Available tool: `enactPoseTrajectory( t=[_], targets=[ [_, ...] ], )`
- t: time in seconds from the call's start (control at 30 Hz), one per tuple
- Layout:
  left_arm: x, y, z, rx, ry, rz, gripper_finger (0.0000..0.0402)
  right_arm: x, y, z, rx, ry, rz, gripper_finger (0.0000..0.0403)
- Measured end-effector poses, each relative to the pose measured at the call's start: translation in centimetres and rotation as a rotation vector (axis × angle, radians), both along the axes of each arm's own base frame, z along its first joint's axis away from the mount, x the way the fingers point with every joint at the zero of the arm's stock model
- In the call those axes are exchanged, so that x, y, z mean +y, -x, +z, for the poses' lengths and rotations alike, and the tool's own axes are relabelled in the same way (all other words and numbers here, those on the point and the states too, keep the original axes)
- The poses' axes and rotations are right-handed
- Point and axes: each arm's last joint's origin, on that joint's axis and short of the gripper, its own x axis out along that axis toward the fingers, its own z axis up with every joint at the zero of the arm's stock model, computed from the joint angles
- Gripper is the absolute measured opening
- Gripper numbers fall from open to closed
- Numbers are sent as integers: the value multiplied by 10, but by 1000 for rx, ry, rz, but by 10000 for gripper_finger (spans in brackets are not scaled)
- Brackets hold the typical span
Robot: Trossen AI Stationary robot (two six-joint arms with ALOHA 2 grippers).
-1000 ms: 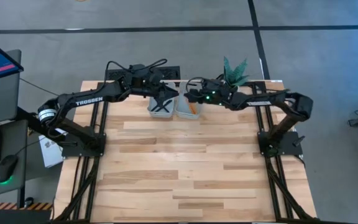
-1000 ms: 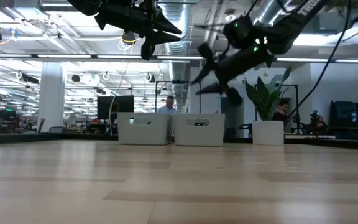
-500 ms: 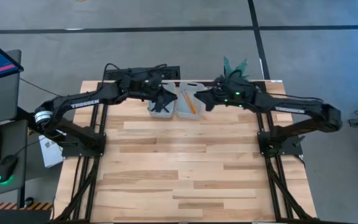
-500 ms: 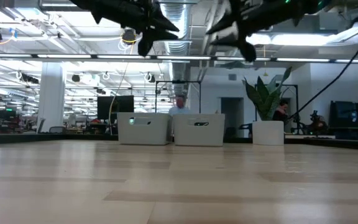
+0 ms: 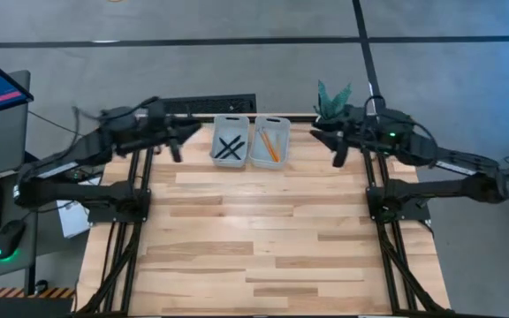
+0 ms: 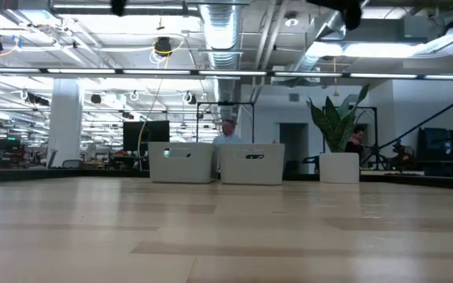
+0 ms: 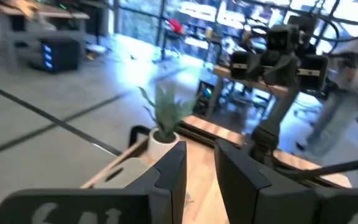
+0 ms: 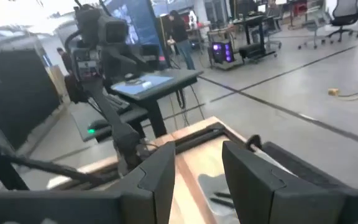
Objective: Sort pens & pencils
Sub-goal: Return to Home Position
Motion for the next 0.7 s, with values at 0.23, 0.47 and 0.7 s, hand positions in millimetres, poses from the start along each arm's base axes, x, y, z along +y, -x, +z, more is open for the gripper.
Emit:
enactPoseTrajectory(
  t=[0.23,0.47,0.7],
  targets=[
    [-18,48,-20,-54,-52,121,73,9,34,-1,49,125,-68,157],
    [-23,67,-65,-42,-49,128,73,13,45,-29,47,161,-57,157],
    [-23,70,-108,-18,-47,175,73,14,45,-68,-2,219,-54,157]
  ],
)
